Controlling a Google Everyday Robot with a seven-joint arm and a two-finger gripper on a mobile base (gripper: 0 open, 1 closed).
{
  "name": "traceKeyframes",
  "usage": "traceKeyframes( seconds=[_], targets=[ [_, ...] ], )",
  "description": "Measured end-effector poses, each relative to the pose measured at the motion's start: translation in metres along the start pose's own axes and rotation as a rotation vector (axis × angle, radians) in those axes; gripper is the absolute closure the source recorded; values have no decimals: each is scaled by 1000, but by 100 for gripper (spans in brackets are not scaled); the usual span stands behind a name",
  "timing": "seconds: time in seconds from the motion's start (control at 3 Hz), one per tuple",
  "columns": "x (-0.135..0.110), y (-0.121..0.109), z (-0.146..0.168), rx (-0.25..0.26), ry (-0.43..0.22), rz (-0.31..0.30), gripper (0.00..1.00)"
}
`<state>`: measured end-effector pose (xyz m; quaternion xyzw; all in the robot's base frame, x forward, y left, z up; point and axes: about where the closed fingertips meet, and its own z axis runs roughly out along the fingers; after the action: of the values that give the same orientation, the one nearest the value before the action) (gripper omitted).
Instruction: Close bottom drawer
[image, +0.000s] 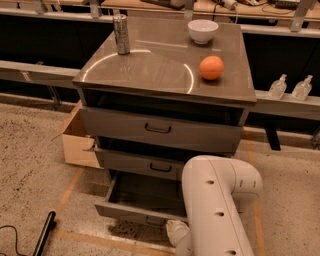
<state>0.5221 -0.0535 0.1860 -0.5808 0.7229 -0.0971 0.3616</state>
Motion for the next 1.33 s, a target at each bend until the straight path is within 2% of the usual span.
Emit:
traceKeyframes(
  seconds=[0.67,1.33],
  targets=[
    [24,-8,6,1,68,-28,100],
    [26,-22,33,37,78,-50,100]
  ],
)
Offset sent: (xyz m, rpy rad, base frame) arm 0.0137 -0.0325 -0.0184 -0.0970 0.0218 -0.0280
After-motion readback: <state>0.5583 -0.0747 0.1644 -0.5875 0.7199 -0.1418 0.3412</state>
